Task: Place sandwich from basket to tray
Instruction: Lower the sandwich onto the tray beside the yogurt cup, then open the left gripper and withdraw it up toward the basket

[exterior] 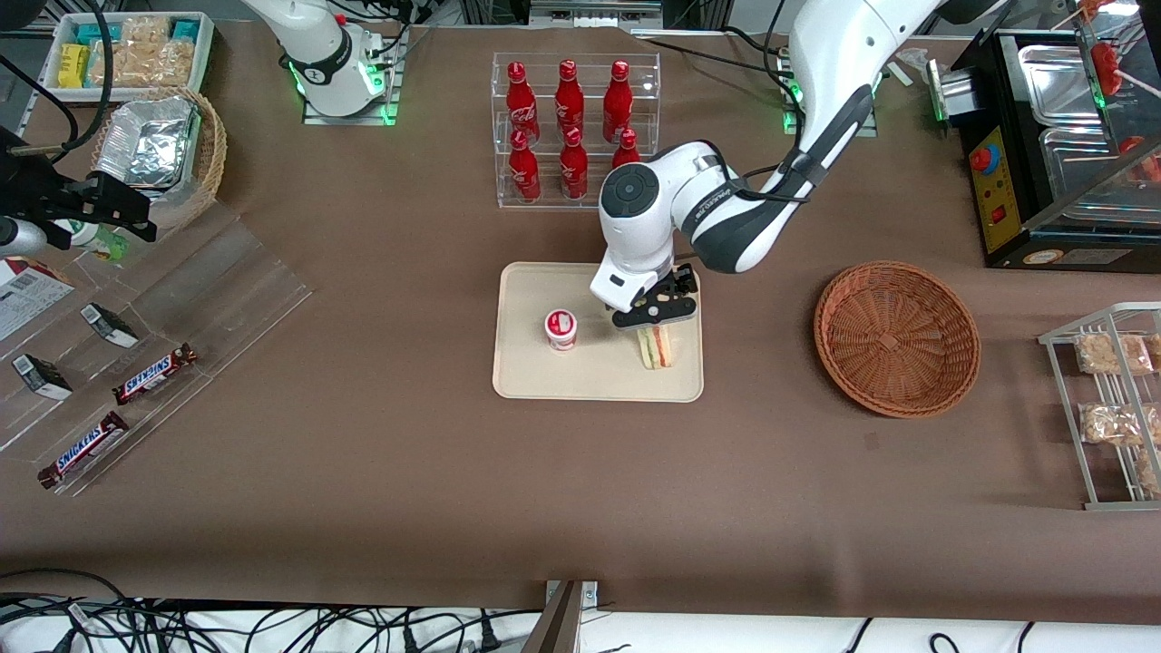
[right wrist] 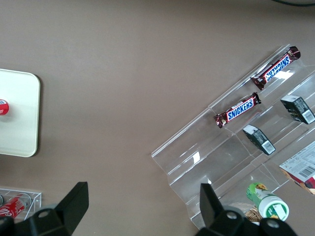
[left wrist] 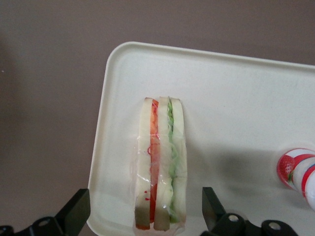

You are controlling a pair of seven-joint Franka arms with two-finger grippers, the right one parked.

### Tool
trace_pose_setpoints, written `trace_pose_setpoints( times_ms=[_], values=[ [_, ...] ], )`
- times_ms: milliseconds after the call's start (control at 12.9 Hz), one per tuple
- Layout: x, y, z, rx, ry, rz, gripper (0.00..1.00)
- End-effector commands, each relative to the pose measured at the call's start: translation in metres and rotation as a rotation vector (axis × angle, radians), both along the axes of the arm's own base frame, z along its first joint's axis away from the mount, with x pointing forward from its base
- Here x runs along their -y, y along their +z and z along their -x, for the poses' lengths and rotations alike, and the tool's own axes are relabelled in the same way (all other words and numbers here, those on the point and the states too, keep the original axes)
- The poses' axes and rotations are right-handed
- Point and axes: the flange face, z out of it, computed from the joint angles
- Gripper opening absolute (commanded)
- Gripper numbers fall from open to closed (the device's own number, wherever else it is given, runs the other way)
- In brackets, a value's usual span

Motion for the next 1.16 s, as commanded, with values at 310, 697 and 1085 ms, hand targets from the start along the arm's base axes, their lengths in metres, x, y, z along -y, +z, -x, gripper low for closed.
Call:
trace_pose_setpoints(
  times_ms=[310,697,1085],
  values=[
    [-0.032,0.088,-0.035,-0.008,0.096,0.033,1.0],
    [-0.1,0.155,-0.071,-0.108,0.026,0.06,1.0],
    [-0.208,0.201,-0.108,-0.184,-0.037,0.078,1.0]
  ],
)
